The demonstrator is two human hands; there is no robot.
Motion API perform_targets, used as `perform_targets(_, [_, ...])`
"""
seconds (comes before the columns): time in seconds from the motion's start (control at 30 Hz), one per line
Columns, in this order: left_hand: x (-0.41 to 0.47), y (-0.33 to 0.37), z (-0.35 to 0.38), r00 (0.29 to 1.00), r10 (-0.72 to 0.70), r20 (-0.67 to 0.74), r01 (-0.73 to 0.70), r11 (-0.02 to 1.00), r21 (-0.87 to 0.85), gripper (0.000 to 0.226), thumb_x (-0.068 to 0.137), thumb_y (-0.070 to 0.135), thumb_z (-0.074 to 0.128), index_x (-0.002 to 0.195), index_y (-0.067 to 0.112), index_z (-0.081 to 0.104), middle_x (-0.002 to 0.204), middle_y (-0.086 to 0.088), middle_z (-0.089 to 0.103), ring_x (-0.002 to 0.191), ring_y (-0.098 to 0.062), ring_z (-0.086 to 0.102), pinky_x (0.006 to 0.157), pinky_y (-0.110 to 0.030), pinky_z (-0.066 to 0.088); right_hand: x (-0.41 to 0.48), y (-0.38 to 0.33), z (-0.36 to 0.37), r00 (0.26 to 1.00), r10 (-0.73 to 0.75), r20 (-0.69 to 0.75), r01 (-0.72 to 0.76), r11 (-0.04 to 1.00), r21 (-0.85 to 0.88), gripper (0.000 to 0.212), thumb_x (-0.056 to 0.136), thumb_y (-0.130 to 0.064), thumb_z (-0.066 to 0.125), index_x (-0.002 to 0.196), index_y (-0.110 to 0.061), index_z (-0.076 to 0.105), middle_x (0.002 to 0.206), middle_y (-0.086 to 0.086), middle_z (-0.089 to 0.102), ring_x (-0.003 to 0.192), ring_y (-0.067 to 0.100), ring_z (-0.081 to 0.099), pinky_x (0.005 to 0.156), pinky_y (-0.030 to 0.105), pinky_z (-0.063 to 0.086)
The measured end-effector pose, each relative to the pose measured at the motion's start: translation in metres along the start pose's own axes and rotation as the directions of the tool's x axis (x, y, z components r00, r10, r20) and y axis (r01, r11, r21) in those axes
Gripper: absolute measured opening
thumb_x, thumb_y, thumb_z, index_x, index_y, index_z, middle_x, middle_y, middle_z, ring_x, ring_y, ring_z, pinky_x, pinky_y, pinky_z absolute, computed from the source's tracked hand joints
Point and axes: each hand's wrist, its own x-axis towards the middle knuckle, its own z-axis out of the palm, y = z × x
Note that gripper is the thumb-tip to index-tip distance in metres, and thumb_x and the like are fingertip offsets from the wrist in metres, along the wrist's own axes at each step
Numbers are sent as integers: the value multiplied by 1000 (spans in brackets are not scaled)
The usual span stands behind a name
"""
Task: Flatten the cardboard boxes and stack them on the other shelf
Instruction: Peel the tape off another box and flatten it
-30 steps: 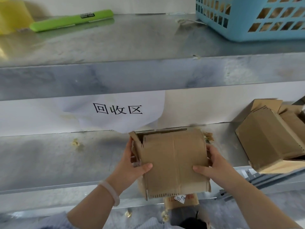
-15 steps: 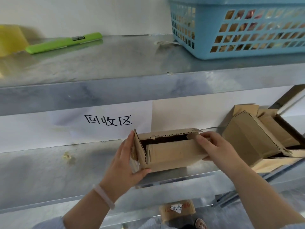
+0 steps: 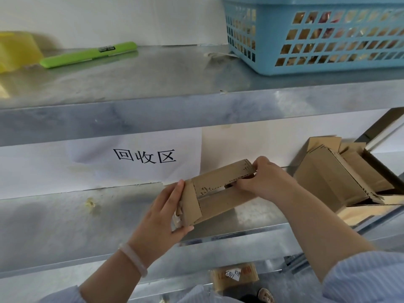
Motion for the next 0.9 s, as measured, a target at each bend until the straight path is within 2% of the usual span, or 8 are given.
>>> perform_targets(0.07, [-1,-2,-1,1000,-1,11,1,1000,0,124,62,32,87,152,29,2,143,2,31,126,3,27,107,-17,28,1,-3,5,1000,-1,-23,0,1000,-30,51,65,-61,62,94,-24,41,84,-6,58,72,12,58,58,32,43])
perform_targets(0.2, [1,-2,-2,1000,-10,14,10,1000,10,124,61,37,86,152,30,2,143,4,31,125,3,28,101,-28,37,1,-9,7,998,4,-64,-8,998,-56,45,65,-54,60,89,-22,41,81,-4,57,70,14,57,54,30,40])
perform_targets(0.37, [7,-6,1,999,-52,17,52,998,-17,123,65,39,84,152,33,-2,143,5,31,123,-1,34,101,-27,39,6,-12,3,994,-17,-106,6,994,-107,34,69,-48,56,89,-21,46,78,-4,57,67,14,55,51,28,36])
perform_targets(0.5, [7,-12,2,985,-170,-19,167,980,-111,125,68,35,84,148,45,-12,138,15,28,120,-5,40,99,-23,38,9,-8,-11,1000,-14,20,8,960,279,40,63,-38,56,103,-31,57,90,-6,66,68,17,67,66,38,59])
perform_targets(0.6, [6,-18,3,967,-254,-3,249,948,-199,124,70,37,82,142,55,-17,135,18,24,119,-9,41,98,-22,37,7,2,-19,966,-147,213,33,886,463,58,61,-23,59,115,-41,48,110,-12,62,81,11,71,72,31,60])
perform_targets(0.73, [3,-25,6,951,-303,54,306,911,-276,123,70,34,82,141,58,-15,131,30,27,121,-4,41,101,-19,35,8,5,-17,971,-182,155,124,938,323,32,61,-25,56,85,-43,66,98,-16,68,80,24,68,71,42,57])
perform_targets(0.83, [1,-30,8,943,-328,63,331,895,-299,122,70,24,84,141,59,-10,127,47,18,119,7,42,99,-12,34,12,2,-9,986,-168,18,160,964,213,7,78,-29,67,79,-36,67,95,-9,69,72,11,62,63,29,52])
perform_targets(0.9, [0,-32,8,945,-320,67,325,896,-302,121,71,21,83,142,58,-8,127,50,16,119,15,38,94,-2,32,11,-3,-2,985,-172,21,168,976,138,26,70,-44,78,84,-33,60,91,-11,64,71,6,57,56,23,41])
